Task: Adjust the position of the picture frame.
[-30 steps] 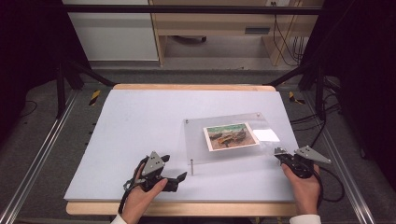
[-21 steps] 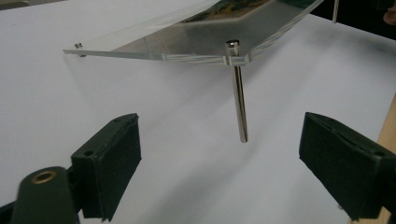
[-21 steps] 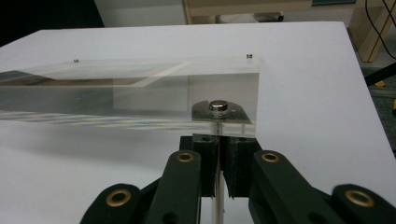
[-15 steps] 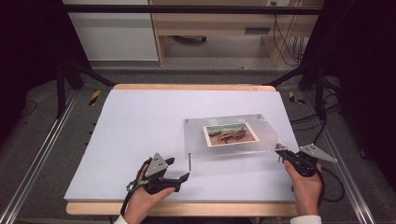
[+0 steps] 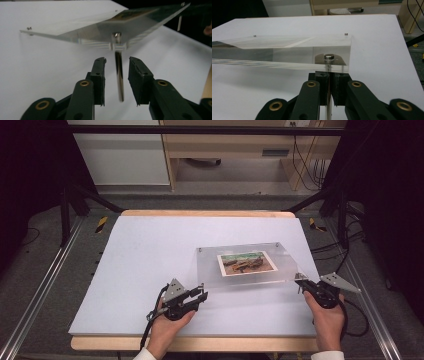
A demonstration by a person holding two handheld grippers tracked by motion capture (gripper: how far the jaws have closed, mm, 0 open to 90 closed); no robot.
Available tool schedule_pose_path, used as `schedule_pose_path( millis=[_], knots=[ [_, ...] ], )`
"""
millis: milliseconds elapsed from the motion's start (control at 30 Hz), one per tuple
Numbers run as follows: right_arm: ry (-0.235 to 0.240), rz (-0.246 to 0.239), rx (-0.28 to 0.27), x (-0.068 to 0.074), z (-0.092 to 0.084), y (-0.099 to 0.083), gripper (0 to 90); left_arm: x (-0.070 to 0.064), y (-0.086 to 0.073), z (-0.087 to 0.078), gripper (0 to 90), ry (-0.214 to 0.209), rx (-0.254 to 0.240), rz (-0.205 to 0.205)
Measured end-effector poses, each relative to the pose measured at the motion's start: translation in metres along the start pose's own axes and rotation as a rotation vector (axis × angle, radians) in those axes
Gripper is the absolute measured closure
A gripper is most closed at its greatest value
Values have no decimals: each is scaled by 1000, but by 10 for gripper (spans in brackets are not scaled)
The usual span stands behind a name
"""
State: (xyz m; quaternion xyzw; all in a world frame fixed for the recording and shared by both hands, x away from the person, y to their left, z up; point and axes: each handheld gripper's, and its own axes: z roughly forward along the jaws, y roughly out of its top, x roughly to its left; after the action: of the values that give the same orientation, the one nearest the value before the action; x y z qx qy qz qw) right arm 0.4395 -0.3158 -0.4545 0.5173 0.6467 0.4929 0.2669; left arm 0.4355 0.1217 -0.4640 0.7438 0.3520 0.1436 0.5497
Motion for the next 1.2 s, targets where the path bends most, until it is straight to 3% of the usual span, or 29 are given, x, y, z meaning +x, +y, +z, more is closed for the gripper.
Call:
schedule_pose_path(
  millis=[33,133,267,567,700,833,900,1200],
  knots=[
    [-5,-3,4,0,0,0,847,-1,1,1,685,0,-10,-1],
    [-1,0,2,0,0,0,848,2,4,4,757,-20,-49,-76],
    [-1,-4,3,0,0,-1,849,4,1,5,838,-28,-73,-112],
    [5,-37,18,-2,2,-1,835,4,3,5,844,-23,-36,-91],
    [9,-70,36,-1,7,3,782,4,6,4,844,-17,-14,-83],
    [8,-73,46,-1,7,5,783,3,7,4,844,-13,-6,-85],
    [14,-62,45,-3,5,5,844,3,8,4,844,-12,-1,-85],
    [18,-55,52,-3,5,4,849,3,10,5,838,-2,2,-77]
  ],
)
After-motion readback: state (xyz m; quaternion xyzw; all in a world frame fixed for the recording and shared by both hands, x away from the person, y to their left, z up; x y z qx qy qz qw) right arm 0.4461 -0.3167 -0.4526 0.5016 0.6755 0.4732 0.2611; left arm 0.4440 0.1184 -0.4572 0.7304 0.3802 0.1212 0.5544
